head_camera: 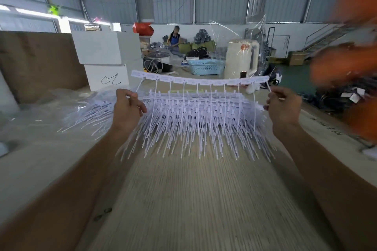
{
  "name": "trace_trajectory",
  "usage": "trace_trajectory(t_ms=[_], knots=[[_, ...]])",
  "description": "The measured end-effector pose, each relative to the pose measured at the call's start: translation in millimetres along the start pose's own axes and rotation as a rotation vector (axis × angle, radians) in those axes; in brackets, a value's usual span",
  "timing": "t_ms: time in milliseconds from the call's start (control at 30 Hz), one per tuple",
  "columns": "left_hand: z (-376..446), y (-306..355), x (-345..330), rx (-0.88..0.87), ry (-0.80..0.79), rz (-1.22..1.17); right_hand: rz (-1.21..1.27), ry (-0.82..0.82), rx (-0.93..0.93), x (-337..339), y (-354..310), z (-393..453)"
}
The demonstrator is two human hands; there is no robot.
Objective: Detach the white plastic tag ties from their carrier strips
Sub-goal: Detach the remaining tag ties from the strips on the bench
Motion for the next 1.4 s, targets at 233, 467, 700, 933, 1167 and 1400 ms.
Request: trace_trajectory(t_ms=[233,467,700,933,1167,1400], knots=[[2,24,7,-0.116,0.000,-0.089,0.405,-0.147,-0.001,-16,-33,-18],[1,51,14,-0.232,0.041,-0.147,0.500,-0.124,0.098,-11,-61,-26],[-1,69,14,-0.204,0.048,-0.350,0.637,-0.254,0.019,-22,-80,-34],[4,78,29,-0.146,0.083,-0.477,0.414,-0.523,-0.040,-45,-100,-43],[6,68,13,0.094,-0.237,-0.637,0.336,-0.808,-0.175,-56,-76,-62],[8,42,23,0.256,-0.242,-0.602,0.370,-0.941,-0.372,-64,-49,-81]])
Point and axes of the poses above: each hand's wrist, its own z-axis towards the middle knuckle, its own x-axis out of the back of the hand, y = z × x, the point moved 10 cm from there along z, towards the middle knuckle, and after that the axes turned 2 degrees about -y, right-handed, at the moved point
